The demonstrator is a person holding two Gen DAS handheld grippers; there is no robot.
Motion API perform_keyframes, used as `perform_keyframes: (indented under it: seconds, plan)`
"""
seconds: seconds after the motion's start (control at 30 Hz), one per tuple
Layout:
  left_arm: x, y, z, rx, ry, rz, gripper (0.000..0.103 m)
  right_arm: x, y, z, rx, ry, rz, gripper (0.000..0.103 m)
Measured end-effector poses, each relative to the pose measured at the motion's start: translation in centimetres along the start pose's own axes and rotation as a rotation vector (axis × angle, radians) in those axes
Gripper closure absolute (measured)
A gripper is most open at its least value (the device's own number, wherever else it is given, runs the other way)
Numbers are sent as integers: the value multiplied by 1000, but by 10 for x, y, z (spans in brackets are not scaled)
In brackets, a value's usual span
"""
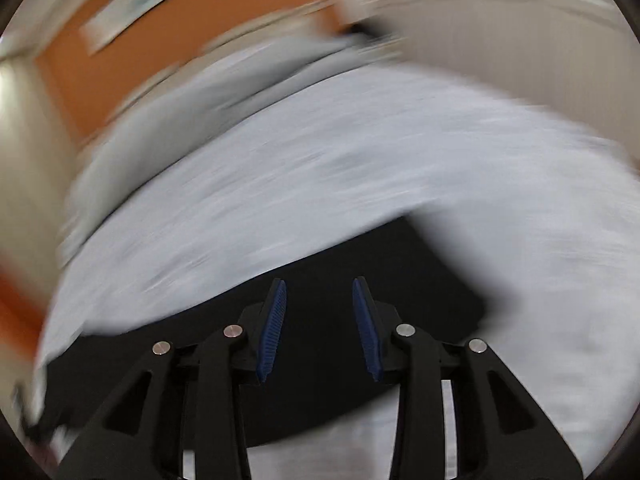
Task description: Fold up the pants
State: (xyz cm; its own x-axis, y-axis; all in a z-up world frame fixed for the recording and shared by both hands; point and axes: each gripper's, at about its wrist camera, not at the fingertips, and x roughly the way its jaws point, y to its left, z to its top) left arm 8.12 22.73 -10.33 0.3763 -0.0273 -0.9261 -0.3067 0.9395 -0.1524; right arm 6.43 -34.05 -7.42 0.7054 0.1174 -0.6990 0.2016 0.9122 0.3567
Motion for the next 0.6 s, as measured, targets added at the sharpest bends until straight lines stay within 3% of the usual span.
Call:
perform_keyframes:
  seconds: [0.07, 0.1, 0.13, 0.17, 0.2, 0.23, 0.3, 0.4, 0.43, 0.5, 0.6]
  plan:
    - [-6, 5, 2, -74, -13, -55, 15, 53, 43, -9, -90, 132, 59, 70]
    - [-14, 6, 5, -112, -28, -116, 15, 72, 54, -13, -127, 178, 68, 70]
    - [-19, 6, 6, -130, -45, -158, 15, 92, 61, -16, -171, 214, 51, 72]
    - [-24, 7, 8, -145, -66, -194, 15, 112, 57, -14, -213, 215, -46, 73]
    - [-29, 7, 11, -160, -92, -210, 15, 118, 48, -10, -194, 188, -79, 75]
    - [-31, 8, 14, -165, -105, -198, 15, 115, 28, 2, -95, 155, -79, 81]
    - [-32, 16, 23, -182, -120, -158, 15, 96, 5, 22, 28, 99, -204, 76]
    - [-35, 58, 33, -347, -153, -145, 15, 41, -35, 31, 175, -77, -208, 45]
    - [-35, 78, 35, -418, -157, -165, 15, 30, -45, 27, 203, -95, -213, 38]
    - [-34, 99, 34, -488, -152, -192, 15, 7, -76, 17, 262, -105, -237, 38]
    - [-39, 111, 27, -536, -180, -152, 15, -16, -113, -5, 327, -74, -318, 38]
